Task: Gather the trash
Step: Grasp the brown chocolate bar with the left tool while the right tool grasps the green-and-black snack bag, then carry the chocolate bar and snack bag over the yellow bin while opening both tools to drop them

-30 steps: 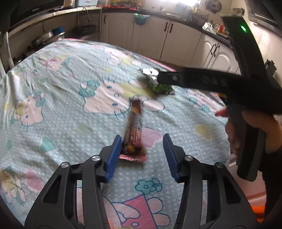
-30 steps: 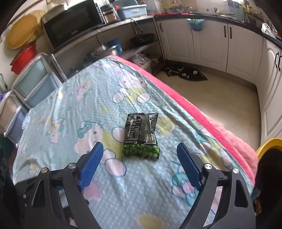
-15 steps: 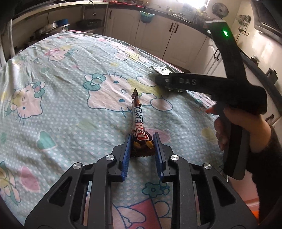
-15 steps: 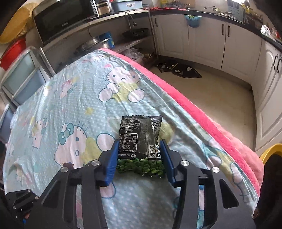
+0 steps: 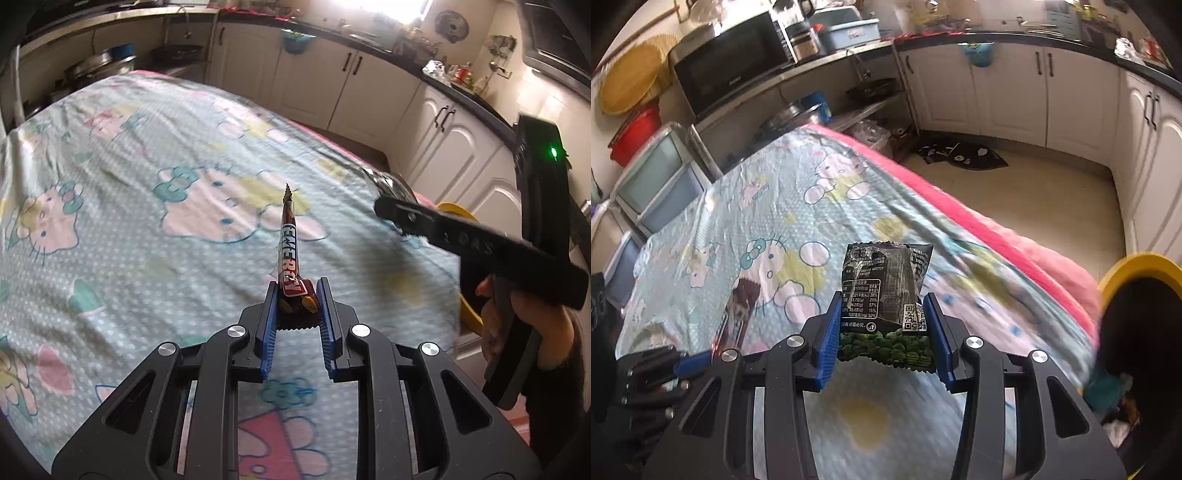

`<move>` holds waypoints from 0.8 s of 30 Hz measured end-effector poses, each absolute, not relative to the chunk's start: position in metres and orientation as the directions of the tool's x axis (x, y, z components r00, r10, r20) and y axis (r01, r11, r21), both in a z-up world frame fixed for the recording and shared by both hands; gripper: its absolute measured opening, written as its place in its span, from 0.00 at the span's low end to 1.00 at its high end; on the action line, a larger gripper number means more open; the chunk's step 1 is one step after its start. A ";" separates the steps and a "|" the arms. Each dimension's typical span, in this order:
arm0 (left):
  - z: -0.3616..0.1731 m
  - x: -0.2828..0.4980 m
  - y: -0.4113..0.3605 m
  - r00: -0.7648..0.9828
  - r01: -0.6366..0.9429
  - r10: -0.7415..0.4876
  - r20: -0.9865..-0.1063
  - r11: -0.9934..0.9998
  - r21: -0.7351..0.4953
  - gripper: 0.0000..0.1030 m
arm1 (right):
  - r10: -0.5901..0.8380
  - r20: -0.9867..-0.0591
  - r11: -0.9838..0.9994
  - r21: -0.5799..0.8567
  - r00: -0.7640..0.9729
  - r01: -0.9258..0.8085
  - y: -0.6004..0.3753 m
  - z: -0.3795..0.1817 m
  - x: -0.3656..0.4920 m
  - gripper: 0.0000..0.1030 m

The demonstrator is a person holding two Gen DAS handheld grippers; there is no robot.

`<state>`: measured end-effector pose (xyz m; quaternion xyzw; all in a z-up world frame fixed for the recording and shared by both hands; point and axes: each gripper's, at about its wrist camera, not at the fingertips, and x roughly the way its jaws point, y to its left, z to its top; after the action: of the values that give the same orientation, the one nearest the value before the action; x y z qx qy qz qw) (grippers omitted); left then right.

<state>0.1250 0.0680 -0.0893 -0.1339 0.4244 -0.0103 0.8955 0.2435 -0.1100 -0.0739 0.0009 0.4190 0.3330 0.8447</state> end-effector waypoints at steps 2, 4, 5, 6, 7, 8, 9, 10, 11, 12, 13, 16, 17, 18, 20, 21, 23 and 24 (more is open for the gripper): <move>-0.084 0.126 0.062 0.648 -0.082 -0.139 -0.749 0.965 -0.251 0.14 | 0.565 -0.697 0.785 0.289 0.441 -0.548 -0.126 -0.070 0.239 0.40; -0.078 0.128 0.055 0.657 -0.067 -0.149 -0.739 0.965 -0.253 0.14 | 0.564 -0.687 0.793 0.298 0.457 -0.532 -0.142 -0.066 0.235 0.40; -0.076 0.129 0.052 0.660 -0.061 -0.151 -0.736 0.965 -0.253 0.14 | 0.563 -0.683 0.797 0.300 0.465 -0.524 -0.150 -0.064 0.233 0.40; -0.073 0.131 0.048 0.664 -0.054 -0.157 -0.731 0.965 -0.256 0.14 | 0.560 -0.680 0.802 0.300 0.474 -0.516 -0.157 -0.062 0.231 0.40; -0.070 0.132 0.044 0.669 -0.043 -0.164 -0.725 0.965 -0.259 0.14 | 0.554 -0.675 0.809 0.298 0.487 -0.506 -0.166 -0.059 0.229 0.40; -0.068 0.133 0.042 0.672 -0.036 -0.169 -0.721 0.965 -0.259 0.14 | 0.550 -0.671 0.814 0.298 0.498 -0.498 -0.173 -0.056 0.227 0.40; -0.065 0.135 0.037 0.676 -0.026 -0.175 -0.716 0.965 -0.261 0.14 | 0.546 -0.667 0.819 0.297 0.507 -0.491 -0.180 -0.054 0.226 0.40; -0.063 0.136 0.035 0.679 -0.020 -0.180 -0.712 0.965 -0.263 0.14 | 0.542 -0.661 0.824 0.298 0.519 -0.481 -0.189 -0.051 0.224 0.40; -0.060 0.138 0.030 0.683 -0.010 -0.189 -0.706 0.963 -0.268 0.14 | 0.538 -0.658 0.828 0.296 0.527 -0.475 -0.195 -0.049 0.223 0.40; -0.057 0.140 0.026 0.687 0.000 -0.196 -0.700 0.963 -0.270 0.14 | 0.533 -0.656 0.833 0.293 0.535 -0.470 -0.200 -0.047 0.222 0.40; -0.054 0.142 0.021 0.690 0.009 -0.203 -0.695 0.962 -0.272 0.14 | 0.526 -0.652 0.838 0.287 0.546 -0.464 -0.206 -0.044 0.220 0.40; -0.047 0.148 0.010 0.697 0.036 -0.222 -0.681 0.960 -0.276 0.14 | 0.507 -0.640 0.852 0.270 0.577 -0.448 -0.222 -0.036 0.214 0.40; -0.046 0.149 0.007 0.699 0.043 -0.227 -0.678 0.960 -0.276 0.14 | 0.502 -0.636 0.856 0.267 0.586 -0.443 -0.227 -0.034 0.212 0.40; -0.044 0.151 0.003 0.701 0.053 -0.233 -0.674 0.960 -0.276 0.14 | 0.495 -0.632 0.861 0.262 0.597 -0.436 -0.231 -0.031 0.210 0.40; -0.040 0.153 -0.004 0.703 0.070 -0.243 -0.669 0.959 -0.274 0.14 | 0.489 -0.622 0.866 0.263 0.611 -0.425 -0.239 -0.027 0.208 0.40; -0.038 0.155 -0.008 0.704 0.078 -0.247 -0.665 0.959 -0.274 0.14 | 0.487 -0.615 0.868 0.267 0.619 -0.418 -0.244 -0.025 0.206 0.40; -0.034 0.158 -0.015 0.707 0.094 -0.257 -0.658 0.957 -0.273 0.14 | 0.480 -0.607 0.874 0.267 0.634 -0.406 -0.251 -0.021 0.204 0.40; -0.032 0.159 -0.018 0.708 0.101 -0.263 -0.655 0.956 -0.274 0.14 | 0.472 -0.603 0.879 0.266 0.643 -0.396 -0.255 -0.019 0.202 0.40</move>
<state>0.1595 -0.0184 -0.0316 -0.1095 0.3687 -0.0992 0.9177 0.2023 -0.2551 -0.0188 0.0547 0.3478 0.2400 0.9047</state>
